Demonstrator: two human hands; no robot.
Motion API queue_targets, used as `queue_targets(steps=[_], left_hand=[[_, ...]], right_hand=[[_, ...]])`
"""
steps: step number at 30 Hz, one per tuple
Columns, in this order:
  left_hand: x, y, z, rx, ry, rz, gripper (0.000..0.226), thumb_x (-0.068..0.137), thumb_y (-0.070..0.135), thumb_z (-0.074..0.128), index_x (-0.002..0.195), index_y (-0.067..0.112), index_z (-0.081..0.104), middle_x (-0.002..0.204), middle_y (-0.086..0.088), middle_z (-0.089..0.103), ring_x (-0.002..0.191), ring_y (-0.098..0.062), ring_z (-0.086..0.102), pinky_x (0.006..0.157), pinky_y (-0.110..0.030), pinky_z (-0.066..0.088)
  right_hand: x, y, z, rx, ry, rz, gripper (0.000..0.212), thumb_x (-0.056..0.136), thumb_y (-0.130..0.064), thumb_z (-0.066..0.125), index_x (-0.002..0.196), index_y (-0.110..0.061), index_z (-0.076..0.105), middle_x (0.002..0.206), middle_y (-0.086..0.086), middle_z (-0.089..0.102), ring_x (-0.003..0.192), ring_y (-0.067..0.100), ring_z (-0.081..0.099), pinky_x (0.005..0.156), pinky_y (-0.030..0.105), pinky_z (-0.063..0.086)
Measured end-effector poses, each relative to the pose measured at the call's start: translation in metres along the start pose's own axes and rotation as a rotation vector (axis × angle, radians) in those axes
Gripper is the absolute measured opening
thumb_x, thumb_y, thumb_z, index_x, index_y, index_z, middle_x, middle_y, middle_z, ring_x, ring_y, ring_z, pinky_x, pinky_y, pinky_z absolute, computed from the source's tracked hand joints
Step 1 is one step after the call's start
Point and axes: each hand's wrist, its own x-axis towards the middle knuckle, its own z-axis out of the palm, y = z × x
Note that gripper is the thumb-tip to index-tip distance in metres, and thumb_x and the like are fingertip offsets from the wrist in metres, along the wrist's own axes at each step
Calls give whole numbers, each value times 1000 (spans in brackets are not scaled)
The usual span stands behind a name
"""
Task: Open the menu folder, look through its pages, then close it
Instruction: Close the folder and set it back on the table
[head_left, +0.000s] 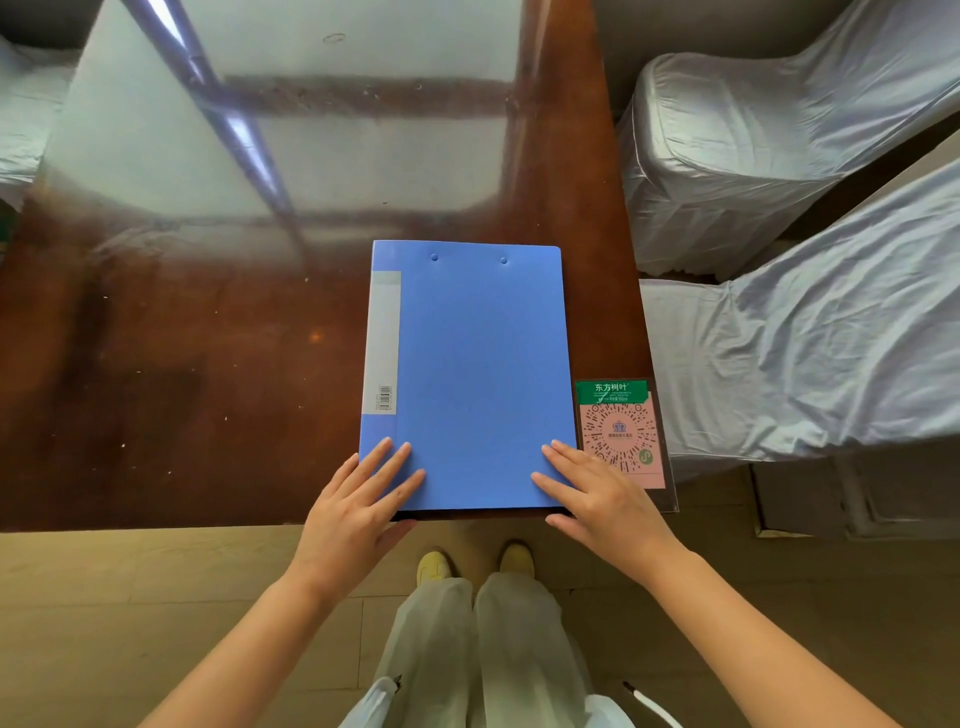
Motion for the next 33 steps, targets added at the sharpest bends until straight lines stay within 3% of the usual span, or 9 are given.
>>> queue_targets(steps=[4,6,8,11,26,28,30,33], left_hand=[[1,1,-3,-11,-47,-13,53,67,31,80,116,18,65,125,-11,63,119,-34,54,94,-55,41],[-1,1,-2,-6,-31,-10,38,88,41,52,116,20,65,125,-9,64,119,-33,55,96,-54,40],[-1,2,-3,-14,-85,-25,58,95,50,21,116,22,66,124,-7,64,118,-32,56,97,-54,39],[-2,3,-4,-22,-109,-44,64,95,52,14,115,22,67,124,-7,65,117,-31,57,97,-52,41],[-2,6,-5,-57,-91,-67,64,94,54,15,113,23,67,123,-6,65,117,-31,58,95,-49,43],[-2,5,-3,-52,-49,-52,51,94,50,28,113,23,67,123,-6,65,117,-30,57,96,-49,43],[-2,4,0,-38,22,-38,34,82,37,64,112,22,68,123,-6,65,117,-31,57,95,-49,43],[-2,4,3,-44,16,-57,52,63,27,84,111,21,68,122,-7,66,116,-32,58,94,-50,44]], right_hand=[[-1,1,0,14,23,-9,56,63,-28,84,113,-13,66,122,12,64,113,25,60,83,36,54],[-2,1,-1,30,37,-13,56,62,-27,85,112,-11,67,119,10,66,111,23,62,81,36,56],[-3,1,0,43,48,-17,56,61,-27,85,111,-10,67,118,9,67,110,22,62,80,36,57],[-3,3,-1,52,53,-25,56,62,-27,85,111,-10,67,117,9,67,110,22,62,81,35,56],[-3,8,-3,79,64,-41,56,61,-25,86,111,-8,67,117,9,67,110,21,62,81,35,56],[-2,8,-4,75,64,-44,55,61,-25,86,110,-8,67,116,9,68,109,22,63,80,36,57],[-2,8,-5,68,61,-47,55,61,-25,86,109,-8,68,115,9,68,108,22,63,79,36,57],[-1,8,-6,59,51,-48,54,61,-25,86,109,-8,68,114,10,68,108,23,63,79,36,57]])
